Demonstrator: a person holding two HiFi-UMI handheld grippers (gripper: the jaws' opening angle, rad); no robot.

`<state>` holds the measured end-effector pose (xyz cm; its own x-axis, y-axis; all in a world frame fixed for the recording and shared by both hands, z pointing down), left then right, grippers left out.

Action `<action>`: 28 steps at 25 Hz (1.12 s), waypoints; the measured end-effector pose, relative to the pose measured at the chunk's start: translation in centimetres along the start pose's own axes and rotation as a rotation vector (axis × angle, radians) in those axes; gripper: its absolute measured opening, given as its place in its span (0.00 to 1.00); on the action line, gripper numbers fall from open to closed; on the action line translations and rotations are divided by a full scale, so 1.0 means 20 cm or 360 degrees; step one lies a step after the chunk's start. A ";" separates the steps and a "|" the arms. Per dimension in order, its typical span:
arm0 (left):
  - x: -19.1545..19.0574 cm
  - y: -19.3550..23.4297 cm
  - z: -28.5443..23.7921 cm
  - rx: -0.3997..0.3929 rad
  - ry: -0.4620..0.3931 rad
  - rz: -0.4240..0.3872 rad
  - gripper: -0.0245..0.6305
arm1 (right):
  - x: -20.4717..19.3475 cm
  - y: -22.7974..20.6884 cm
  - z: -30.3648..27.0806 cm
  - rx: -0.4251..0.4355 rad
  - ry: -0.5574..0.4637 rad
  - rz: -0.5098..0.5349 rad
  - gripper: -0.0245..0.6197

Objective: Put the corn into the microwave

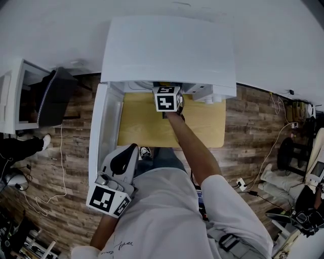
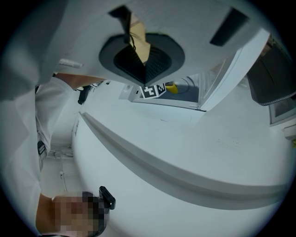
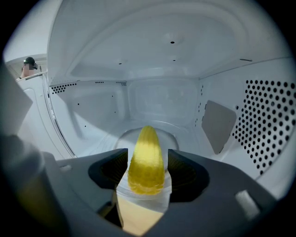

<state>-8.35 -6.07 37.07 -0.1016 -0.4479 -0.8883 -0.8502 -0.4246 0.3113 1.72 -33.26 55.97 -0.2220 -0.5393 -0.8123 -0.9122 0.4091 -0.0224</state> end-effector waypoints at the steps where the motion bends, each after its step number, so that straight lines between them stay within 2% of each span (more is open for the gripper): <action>1: 0.00 0.00 0.00 -0.0003 -0.0002 0.0000 0.02 | 0.00 0.00 0.01 -0.0001 -0.0003 -0.0002 0.47; 13: -0.01 -0.03 0.03 -0.0024 -0.0005 -0.0011 0.02 | -0.02 -0.01 0.09 0.0001 -0.0004 -0.0046 0.44; 19: -0.01 -0.02 0.05 0.0006 -0.0012 -0.0052 0.02 | -0.03 -0.02 0.13 0.0001 -0.0020 -0.0076 0.43; 28: -0.02 -0.05 0.08 -0.0030 -0.0028 -0.0052 0.02 | -0.04 -0.01 0.23 0.0028 -0.0057 -0.0118 0.40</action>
<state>-8.23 -4.18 36.63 -0.0829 -0.4198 -0.9038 -0.8435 -0.4535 0.2879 3.66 -29.55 54.00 -0.1412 -0.5422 -0.8283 -0.9194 0.3820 -0.0933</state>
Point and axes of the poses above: the fingertips, and each gripper's own axes: z backward along the fingers, y to its left, x out of its top, the point moved 6 cm from there along z, backward along the fingers, and after that the axes turned 2 degrees about -z, right-handed, at the moved point
